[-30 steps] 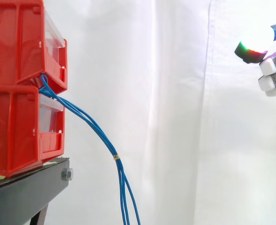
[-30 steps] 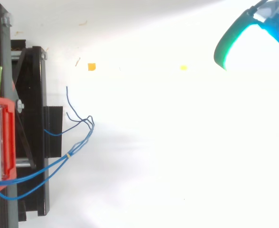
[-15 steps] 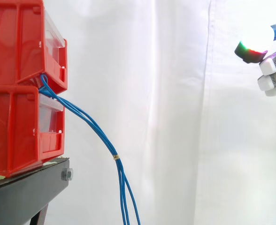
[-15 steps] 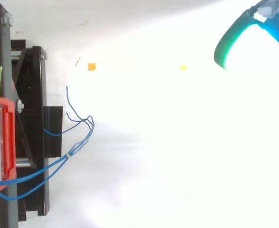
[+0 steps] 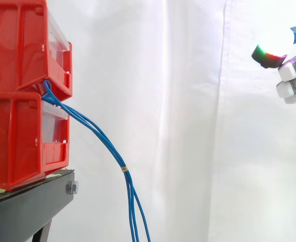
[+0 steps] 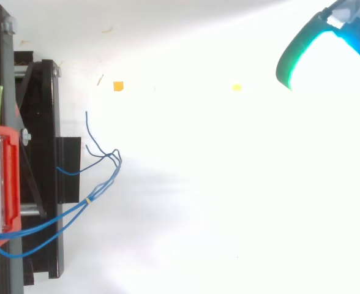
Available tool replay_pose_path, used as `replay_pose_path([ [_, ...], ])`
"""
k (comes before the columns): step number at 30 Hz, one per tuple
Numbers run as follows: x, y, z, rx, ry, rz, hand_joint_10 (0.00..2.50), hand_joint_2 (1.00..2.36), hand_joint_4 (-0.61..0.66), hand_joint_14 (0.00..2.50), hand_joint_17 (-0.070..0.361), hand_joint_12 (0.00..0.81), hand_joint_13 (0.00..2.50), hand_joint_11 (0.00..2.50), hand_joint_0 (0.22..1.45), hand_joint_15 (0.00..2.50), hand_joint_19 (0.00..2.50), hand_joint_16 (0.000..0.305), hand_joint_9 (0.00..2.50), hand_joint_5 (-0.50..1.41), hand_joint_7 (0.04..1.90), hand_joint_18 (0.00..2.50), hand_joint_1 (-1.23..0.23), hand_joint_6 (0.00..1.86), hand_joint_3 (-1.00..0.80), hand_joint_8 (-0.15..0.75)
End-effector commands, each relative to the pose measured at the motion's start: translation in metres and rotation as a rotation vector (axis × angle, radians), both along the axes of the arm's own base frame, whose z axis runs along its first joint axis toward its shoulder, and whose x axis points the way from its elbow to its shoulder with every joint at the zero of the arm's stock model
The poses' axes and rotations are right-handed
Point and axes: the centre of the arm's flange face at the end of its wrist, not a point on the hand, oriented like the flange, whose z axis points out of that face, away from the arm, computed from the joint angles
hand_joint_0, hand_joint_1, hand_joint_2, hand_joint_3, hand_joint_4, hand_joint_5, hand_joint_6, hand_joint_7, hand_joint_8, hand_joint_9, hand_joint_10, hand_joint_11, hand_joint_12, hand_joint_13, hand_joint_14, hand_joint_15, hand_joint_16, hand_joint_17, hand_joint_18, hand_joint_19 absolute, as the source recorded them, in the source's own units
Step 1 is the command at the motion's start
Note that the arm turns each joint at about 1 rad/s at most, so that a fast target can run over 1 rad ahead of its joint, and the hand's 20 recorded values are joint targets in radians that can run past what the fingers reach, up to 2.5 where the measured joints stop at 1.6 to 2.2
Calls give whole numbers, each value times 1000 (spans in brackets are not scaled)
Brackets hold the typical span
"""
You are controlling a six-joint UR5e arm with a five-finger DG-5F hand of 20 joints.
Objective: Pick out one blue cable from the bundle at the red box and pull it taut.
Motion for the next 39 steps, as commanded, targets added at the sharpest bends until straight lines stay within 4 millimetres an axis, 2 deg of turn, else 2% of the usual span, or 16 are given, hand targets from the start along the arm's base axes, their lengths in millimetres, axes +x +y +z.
replay_pose_path([
  [1,-1,0,0,1,2,0,4,1001,158,0,87,326,351,140,558,53,213,39,539,-215,697,158,-514,502,-483,267],
  [7,-13,2,-9,-6,117,8,4,1001,164,1,88,325,359,140,559,52,217,39,548,-213,696,177,-515,502,-479,269],
  [10,-12,8,-19,-13,144,22,5,1002,166,0,88,324,362,143,560,60,218,39,549,-212,696,183,-516,502,-481,270],
  [13,0,20,-36,-34,102,43,4,1002,169,1,88,324,364,150,560,61,218,39,554,-212,699,185,-516,502,-478,271],
  [15,8,25,-39,-46,62,51,5,1003,169,0,88,324,364,150,560,61,218,39,557,-211,698,185,-515,502,-477,272],
  [16,20,30,-45,-62,20,53,5,1001,169,2,88,325,364,153,560,61,218,39,557,-211,701,185,-515,502,-477,273],
  [19,36,37,-57,-78,-26,51,4,1002,171,2,88,325,365,151,561,57,217,39,558,-209,702,186,-515,502,-477,273],
  [21,48,41,-72,-78,-47,44,5,1002,173,2,88,325,365,151,561,61,218,39,558,-209,704,187,-515,502,-478,273],
  [26,60,47,-88,-77,-60,19,7,1002,175,3,88,326,368,158,562,58,223,39,559,-207,704,195,-515,502,-478,273],
  [30,72,54,-115,-77,-49,-8,4,1002,176,2,89,325,371,151,562,66,223,40,559,-207,702,199,-514,502,-477,275],
  [33,78,57,-127,-76,-59,-9,5,1002,177,1,89,326,376,159,561,68,222,40,559,-206,706,200,-515,502,-474,275],
  [39,85,63,-120,-94,-122,-24,5,1002,180,2,90,327,378,159,562,69,219,40,562,-205,707,202,-515,502,-476,276],
])
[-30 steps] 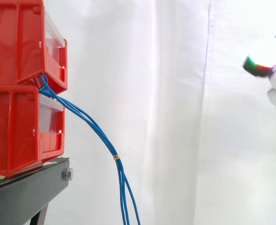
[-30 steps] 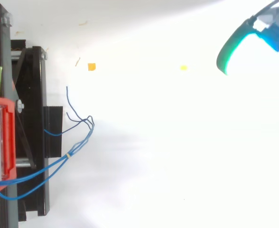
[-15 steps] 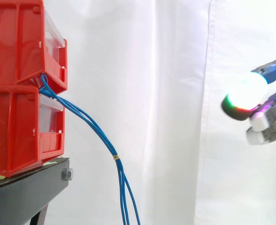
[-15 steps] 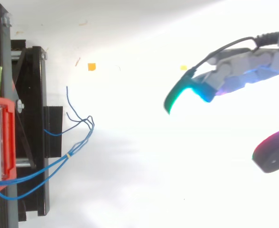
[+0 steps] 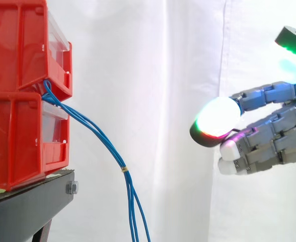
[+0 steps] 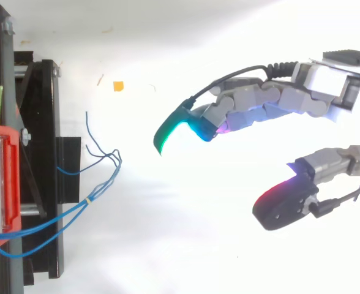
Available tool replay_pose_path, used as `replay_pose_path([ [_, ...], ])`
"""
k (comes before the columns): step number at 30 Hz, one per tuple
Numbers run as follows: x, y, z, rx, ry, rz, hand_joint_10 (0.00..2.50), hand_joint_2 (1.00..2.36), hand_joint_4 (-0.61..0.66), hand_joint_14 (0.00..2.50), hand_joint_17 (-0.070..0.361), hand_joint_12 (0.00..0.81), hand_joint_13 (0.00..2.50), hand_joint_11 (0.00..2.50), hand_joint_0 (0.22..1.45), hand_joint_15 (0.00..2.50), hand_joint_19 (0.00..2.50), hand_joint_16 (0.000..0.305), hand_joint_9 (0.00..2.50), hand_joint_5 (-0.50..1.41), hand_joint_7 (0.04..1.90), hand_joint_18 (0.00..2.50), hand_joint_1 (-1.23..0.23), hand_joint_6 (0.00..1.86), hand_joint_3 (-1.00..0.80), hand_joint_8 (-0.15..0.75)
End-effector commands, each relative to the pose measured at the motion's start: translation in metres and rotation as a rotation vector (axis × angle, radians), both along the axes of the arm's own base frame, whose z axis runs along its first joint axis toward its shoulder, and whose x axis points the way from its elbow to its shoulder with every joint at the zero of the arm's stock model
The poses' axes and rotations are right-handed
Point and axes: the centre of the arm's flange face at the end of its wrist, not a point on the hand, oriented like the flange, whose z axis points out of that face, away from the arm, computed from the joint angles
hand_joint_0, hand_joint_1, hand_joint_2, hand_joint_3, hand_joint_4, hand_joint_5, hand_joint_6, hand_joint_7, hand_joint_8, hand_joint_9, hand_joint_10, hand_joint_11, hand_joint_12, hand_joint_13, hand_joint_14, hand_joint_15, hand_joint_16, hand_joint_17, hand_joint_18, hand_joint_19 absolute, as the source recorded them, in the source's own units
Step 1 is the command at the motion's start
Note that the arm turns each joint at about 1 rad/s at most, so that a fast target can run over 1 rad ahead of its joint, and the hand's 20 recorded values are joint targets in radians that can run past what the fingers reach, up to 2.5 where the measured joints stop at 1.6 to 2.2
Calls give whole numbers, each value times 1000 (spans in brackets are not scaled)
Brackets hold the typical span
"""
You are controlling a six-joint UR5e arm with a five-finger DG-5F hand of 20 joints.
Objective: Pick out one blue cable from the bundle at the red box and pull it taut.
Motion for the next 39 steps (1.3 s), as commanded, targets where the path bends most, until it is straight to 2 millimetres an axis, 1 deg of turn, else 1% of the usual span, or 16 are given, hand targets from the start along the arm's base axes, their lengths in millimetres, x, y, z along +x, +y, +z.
replay_pose_path([
  [1,3,3,0,-15,-19,-24,5,1002,179,1,89,326,378,152,562,67,222,39,563,-204,703,203,-515,502,-476,275],
  [6,4,1,-9,-22,-5,-57,5,1001,180,0,82,314,371,159,562,46,190,36,564,-205,705,193,-517,502,-481,280],
  [7,6,3,-18,-22,8,-56,5,1001,181,0,75,293,355,152,561,16,158,33,568,-204,705,186,-518,502,-481,282],
  [8,7,3,-22,-21,10,-59,4,1001,181,0,61,261,339,144,561,0,132,27,571,-205,701,183,-520,502,-480,282],
  [10,11,3,-36,-15,18,-61,4,1001,181,0,56,241,336,144,560,0,119,25,573,-206,702,190,-527,502,-483,282],
  [12,20,4,-52,2,6,-63,5,1001,181,0,49,224,331,145,562,0,86,22,575,-208,701,183,-531,502,-487,282],
  [14,22,4,-54,8,-1,-65,5,1001,182,0,48,214,327,144,561,0,69,21,575,-209,702,181,-542,502,-485,284],
  [15,26,6,-61,10,-5,-63,5,1001,182,0,47,213,326,144,561,0,69,21,576,-209,702,180,-542,502,-488,285],
  [16,30,5,-59,13,-17,-64,4,1000,181,0,47,212,324,144,561,0,62,21,576,-209,702,175,-542,502,-488,285],
  [22,31,5,-59,-14,-26,-91,6,1002,183,0,46,211,323,137,555,0,45,21,580,-208,701,167,-534,502,-488,285],
  [26,37,5,-52,-53,-82,-122,4,1001,183,0,47,215,328,141,556,0,51,21,591,-206,701,164,-533,502,-485,288],
  [35,38,4,-52,-56,-90,-134,4,1001,189,0,48,221,342,135,557,0,46,21,602,-201,704,167,-531,502,-483,288],
  [36,43,5,-71,-60,-70,-135,4,1001,187,0,48,222,350,130,558,0,46,21,603,-201,699,168,-531,502,-480,290],
  [37,46,6,-78,-60,-67,-133,4,1001,188,0,48,223,359,139,561,0,56,21,611,-201,700,175,-530,502,-481,287],
  [38,55,6,-93,-55,-66,-132,4,1001,189,0,48,223,361,143,561,0,50,21,617,-200,701,178,-530,502,-479,288],
  [39,66,9,-95,-46,-85,-125,4,1002,191,0,48,223,362,150,561,0,56,22,621,-200,701,178,-530,502,-479,287],
])
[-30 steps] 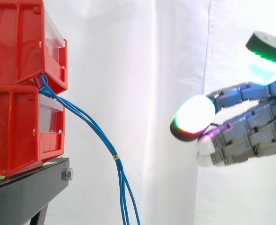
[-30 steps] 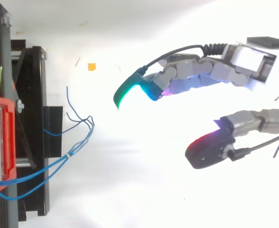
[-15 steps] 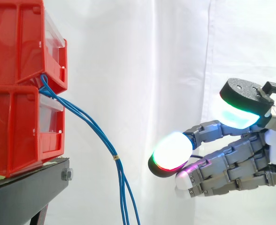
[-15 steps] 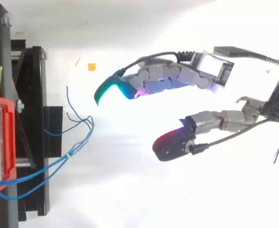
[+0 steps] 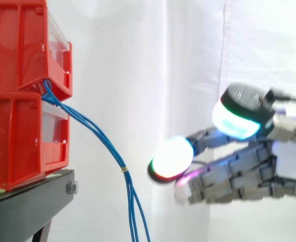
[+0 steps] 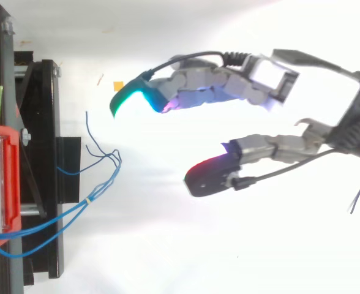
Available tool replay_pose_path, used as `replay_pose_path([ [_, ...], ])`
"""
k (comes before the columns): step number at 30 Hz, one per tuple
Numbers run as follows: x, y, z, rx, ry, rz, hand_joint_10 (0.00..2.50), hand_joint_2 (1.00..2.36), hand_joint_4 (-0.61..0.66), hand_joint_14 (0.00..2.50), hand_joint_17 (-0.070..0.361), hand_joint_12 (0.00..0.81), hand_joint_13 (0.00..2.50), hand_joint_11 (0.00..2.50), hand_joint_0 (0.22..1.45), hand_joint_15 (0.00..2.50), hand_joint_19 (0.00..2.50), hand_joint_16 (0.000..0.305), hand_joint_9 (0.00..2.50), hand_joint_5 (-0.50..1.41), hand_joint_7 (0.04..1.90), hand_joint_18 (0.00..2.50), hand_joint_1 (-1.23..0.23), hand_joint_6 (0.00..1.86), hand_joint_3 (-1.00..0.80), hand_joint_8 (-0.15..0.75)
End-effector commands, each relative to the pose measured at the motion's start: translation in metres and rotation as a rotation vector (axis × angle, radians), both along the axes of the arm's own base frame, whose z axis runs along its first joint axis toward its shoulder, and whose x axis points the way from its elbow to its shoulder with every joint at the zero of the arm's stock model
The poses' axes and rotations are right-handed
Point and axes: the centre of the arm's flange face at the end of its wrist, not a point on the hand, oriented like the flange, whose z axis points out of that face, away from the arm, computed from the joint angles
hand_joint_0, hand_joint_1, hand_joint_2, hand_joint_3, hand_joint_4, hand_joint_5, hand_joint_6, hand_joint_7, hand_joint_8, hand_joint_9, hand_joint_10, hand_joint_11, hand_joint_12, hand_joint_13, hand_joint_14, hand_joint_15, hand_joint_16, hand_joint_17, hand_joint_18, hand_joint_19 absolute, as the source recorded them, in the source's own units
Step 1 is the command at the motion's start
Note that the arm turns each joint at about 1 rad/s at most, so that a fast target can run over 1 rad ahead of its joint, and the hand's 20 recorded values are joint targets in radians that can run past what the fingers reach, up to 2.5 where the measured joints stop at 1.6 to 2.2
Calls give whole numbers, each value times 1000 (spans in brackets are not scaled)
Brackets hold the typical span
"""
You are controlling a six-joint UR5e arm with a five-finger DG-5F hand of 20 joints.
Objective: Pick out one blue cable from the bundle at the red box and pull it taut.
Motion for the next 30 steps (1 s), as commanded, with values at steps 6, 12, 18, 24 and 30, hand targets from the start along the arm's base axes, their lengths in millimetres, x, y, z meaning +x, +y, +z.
replay_pose_path([
  [6,32,13,-21,-11,-28,42,5,1002,195,0,49,226,380,155,563,0,57,22,635,-196,699,189,-528,502,-479,288],
  [12,32,14,-21,-21,-26,48,5,1002,197,0,51,232,419,164,570,0,84,23,680,-187,700,231,-527,502,-476,295],
  [18,36,16,-42,-31,-13,53,6,1002,197,0,57,259,460,179,571,0,102,25,699,-186,700,266,-528,502,-471,295],
  [24,48,20,-53,-9,-52,68,6,1002,199,0,57,261,470,178,572,0,112,26,703,-185,702,274,-528,502,-473,295],
  [30,50,21,-52,-8,-69,69,6,1002,199,1,67,297,510,199,571,71,155,30,715,-185,707,305,-528,502,-471,292],
])
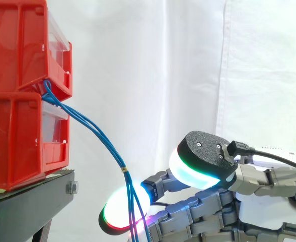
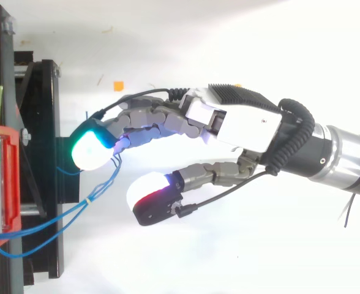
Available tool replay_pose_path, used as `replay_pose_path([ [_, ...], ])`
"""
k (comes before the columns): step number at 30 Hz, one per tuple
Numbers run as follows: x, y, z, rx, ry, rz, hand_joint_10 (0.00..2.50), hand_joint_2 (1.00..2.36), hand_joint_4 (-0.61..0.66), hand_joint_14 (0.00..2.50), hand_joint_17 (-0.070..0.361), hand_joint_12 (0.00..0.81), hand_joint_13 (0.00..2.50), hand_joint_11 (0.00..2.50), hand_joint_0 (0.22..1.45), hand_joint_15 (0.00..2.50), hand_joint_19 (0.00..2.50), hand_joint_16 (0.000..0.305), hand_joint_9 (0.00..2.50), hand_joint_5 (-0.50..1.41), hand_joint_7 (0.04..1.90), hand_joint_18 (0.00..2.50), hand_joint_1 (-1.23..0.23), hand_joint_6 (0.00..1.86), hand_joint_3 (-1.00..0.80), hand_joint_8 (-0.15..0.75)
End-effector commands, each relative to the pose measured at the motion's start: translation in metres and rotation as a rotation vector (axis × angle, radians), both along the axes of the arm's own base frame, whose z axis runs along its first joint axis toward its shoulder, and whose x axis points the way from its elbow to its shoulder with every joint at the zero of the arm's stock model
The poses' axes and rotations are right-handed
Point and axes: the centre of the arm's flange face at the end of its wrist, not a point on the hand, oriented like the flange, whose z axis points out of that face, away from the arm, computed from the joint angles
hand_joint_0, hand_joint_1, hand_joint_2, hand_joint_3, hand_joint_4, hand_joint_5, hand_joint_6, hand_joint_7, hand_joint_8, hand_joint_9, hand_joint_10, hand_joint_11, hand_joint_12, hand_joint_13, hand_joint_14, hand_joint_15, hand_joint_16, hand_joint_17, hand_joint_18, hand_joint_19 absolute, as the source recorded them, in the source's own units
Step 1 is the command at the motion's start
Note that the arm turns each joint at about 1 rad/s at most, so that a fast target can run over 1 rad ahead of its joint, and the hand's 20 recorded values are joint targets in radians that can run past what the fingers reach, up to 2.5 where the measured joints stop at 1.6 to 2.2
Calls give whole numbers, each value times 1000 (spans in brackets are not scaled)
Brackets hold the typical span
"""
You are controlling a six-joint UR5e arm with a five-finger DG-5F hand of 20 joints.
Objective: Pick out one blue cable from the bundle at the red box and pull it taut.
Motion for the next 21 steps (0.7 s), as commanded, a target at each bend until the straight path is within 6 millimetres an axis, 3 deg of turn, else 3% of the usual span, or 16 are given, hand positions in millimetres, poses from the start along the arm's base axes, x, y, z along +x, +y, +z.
replay_pose_path([
  [1,1,1,0,0,-9,1,6,1002,197,1,69,300,515,203,571,71,164,30,715,-185,703,310,-529,502,-474,291],
  [11,22,10,-22,20,-64,28,7,1002,201,3,74,310,541,212,570,99,197,33,727,-183,706,337,-528,502,-477,292],
  [21,27,12,-19,69,-89,53,7,1002,202,4,75,315,569,225,570,115,212,34,745,-183,703,353,-529,502,-474,295],
])
